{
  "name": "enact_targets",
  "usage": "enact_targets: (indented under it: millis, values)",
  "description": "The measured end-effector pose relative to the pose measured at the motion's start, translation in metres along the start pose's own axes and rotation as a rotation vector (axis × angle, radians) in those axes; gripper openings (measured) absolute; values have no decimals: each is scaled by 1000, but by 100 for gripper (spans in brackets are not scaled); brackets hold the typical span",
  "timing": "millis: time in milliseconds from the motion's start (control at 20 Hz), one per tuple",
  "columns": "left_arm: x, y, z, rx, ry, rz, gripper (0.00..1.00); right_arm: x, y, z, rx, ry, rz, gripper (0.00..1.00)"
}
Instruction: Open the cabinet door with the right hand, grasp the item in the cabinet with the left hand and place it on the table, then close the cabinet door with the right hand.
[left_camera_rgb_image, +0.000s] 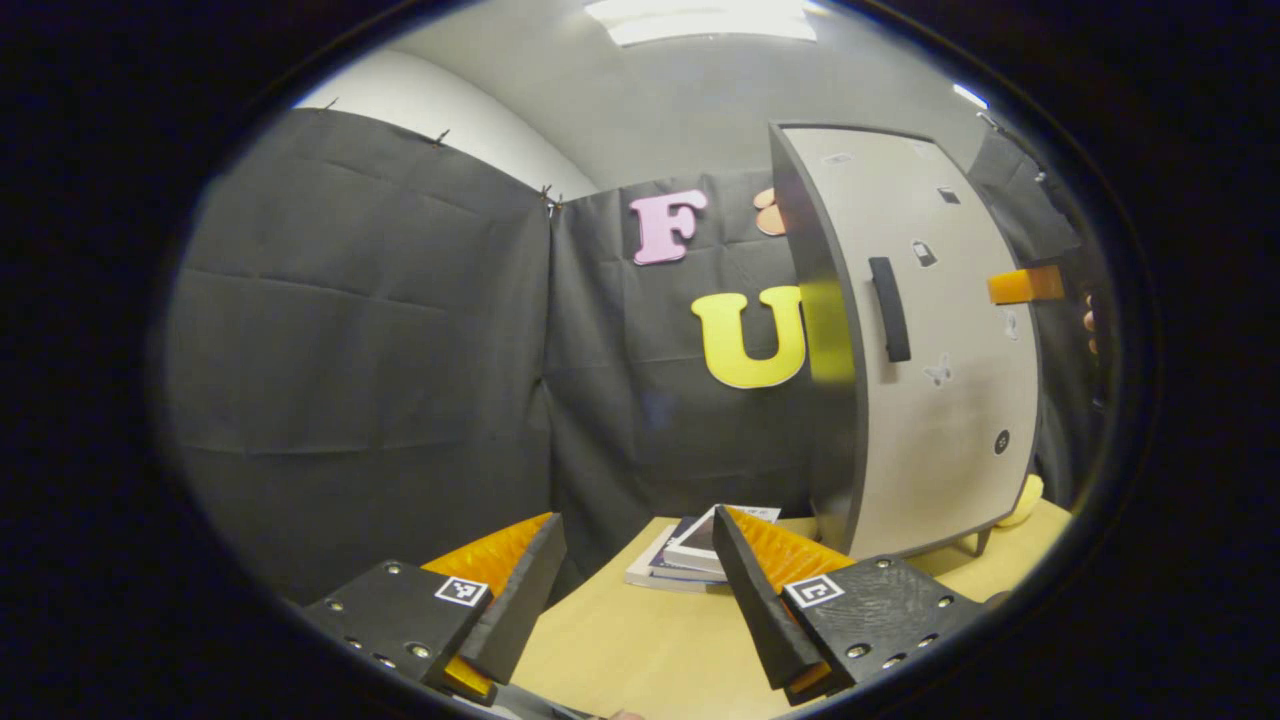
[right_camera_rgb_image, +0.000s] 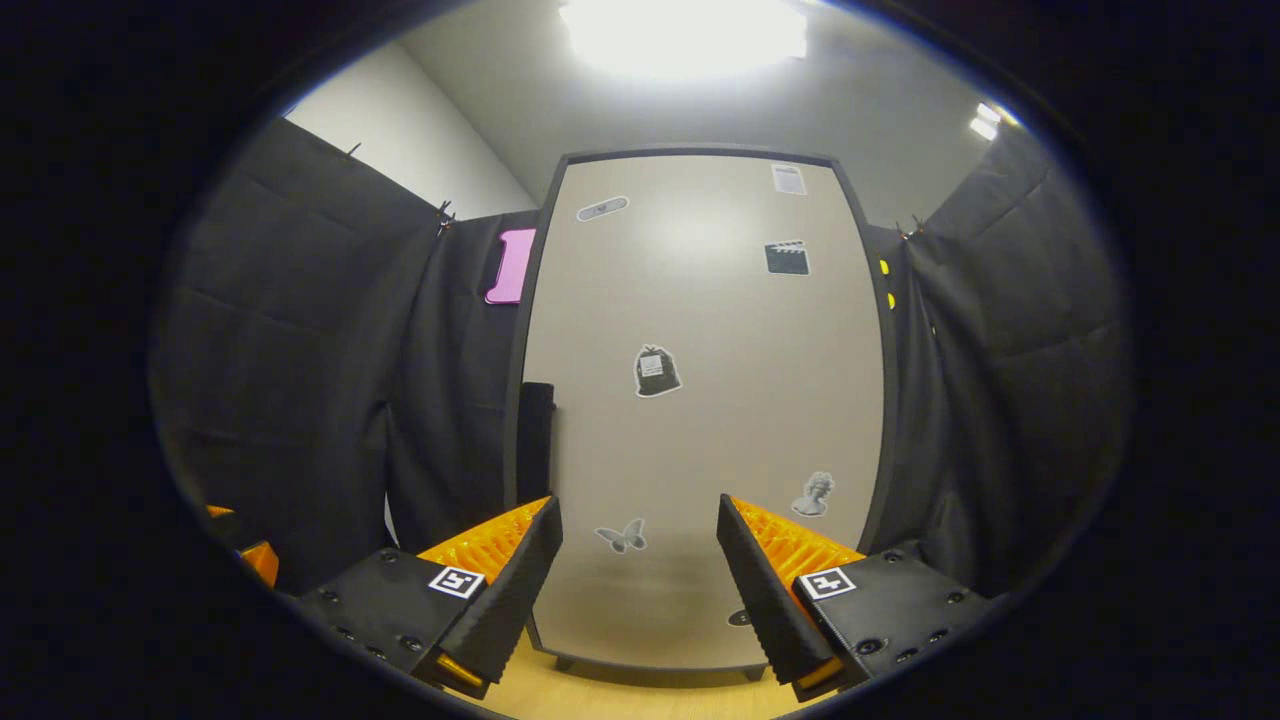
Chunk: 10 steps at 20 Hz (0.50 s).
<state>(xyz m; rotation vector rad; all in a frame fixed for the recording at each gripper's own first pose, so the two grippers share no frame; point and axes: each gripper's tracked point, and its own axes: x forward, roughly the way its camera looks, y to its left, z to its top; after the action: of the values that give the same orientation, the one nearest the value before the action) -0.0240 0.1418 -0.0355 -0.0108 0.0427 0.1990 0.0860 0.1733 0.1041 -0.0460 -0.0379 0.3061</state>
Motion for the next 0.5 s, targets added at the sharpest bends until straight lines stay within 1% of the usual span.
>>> enact_targets:
  millis: [50, 100, 200, 300, 500]
  values:
    - [-1, 7, -3, 1, 4, 10, 89, 5, 7, 2, 4, -5, 9, 97]
    - [0, 15, -4, 2, 8, 20, 92, 11, 14, 5, 14, -8, 18, 98]
    - [0, 29, -8, 4, 13, 40, 92, 19, 26, 4, 26, -7, 34, 98]
    - [-1, 45, -12, 3, 17, 61, 92, 31, 35, 8, 26, -11, 34, 96]
    - [-2, 73, -22, -2, 30, 99, 92, 57, 51, 12, 19, -8, 31, 98]
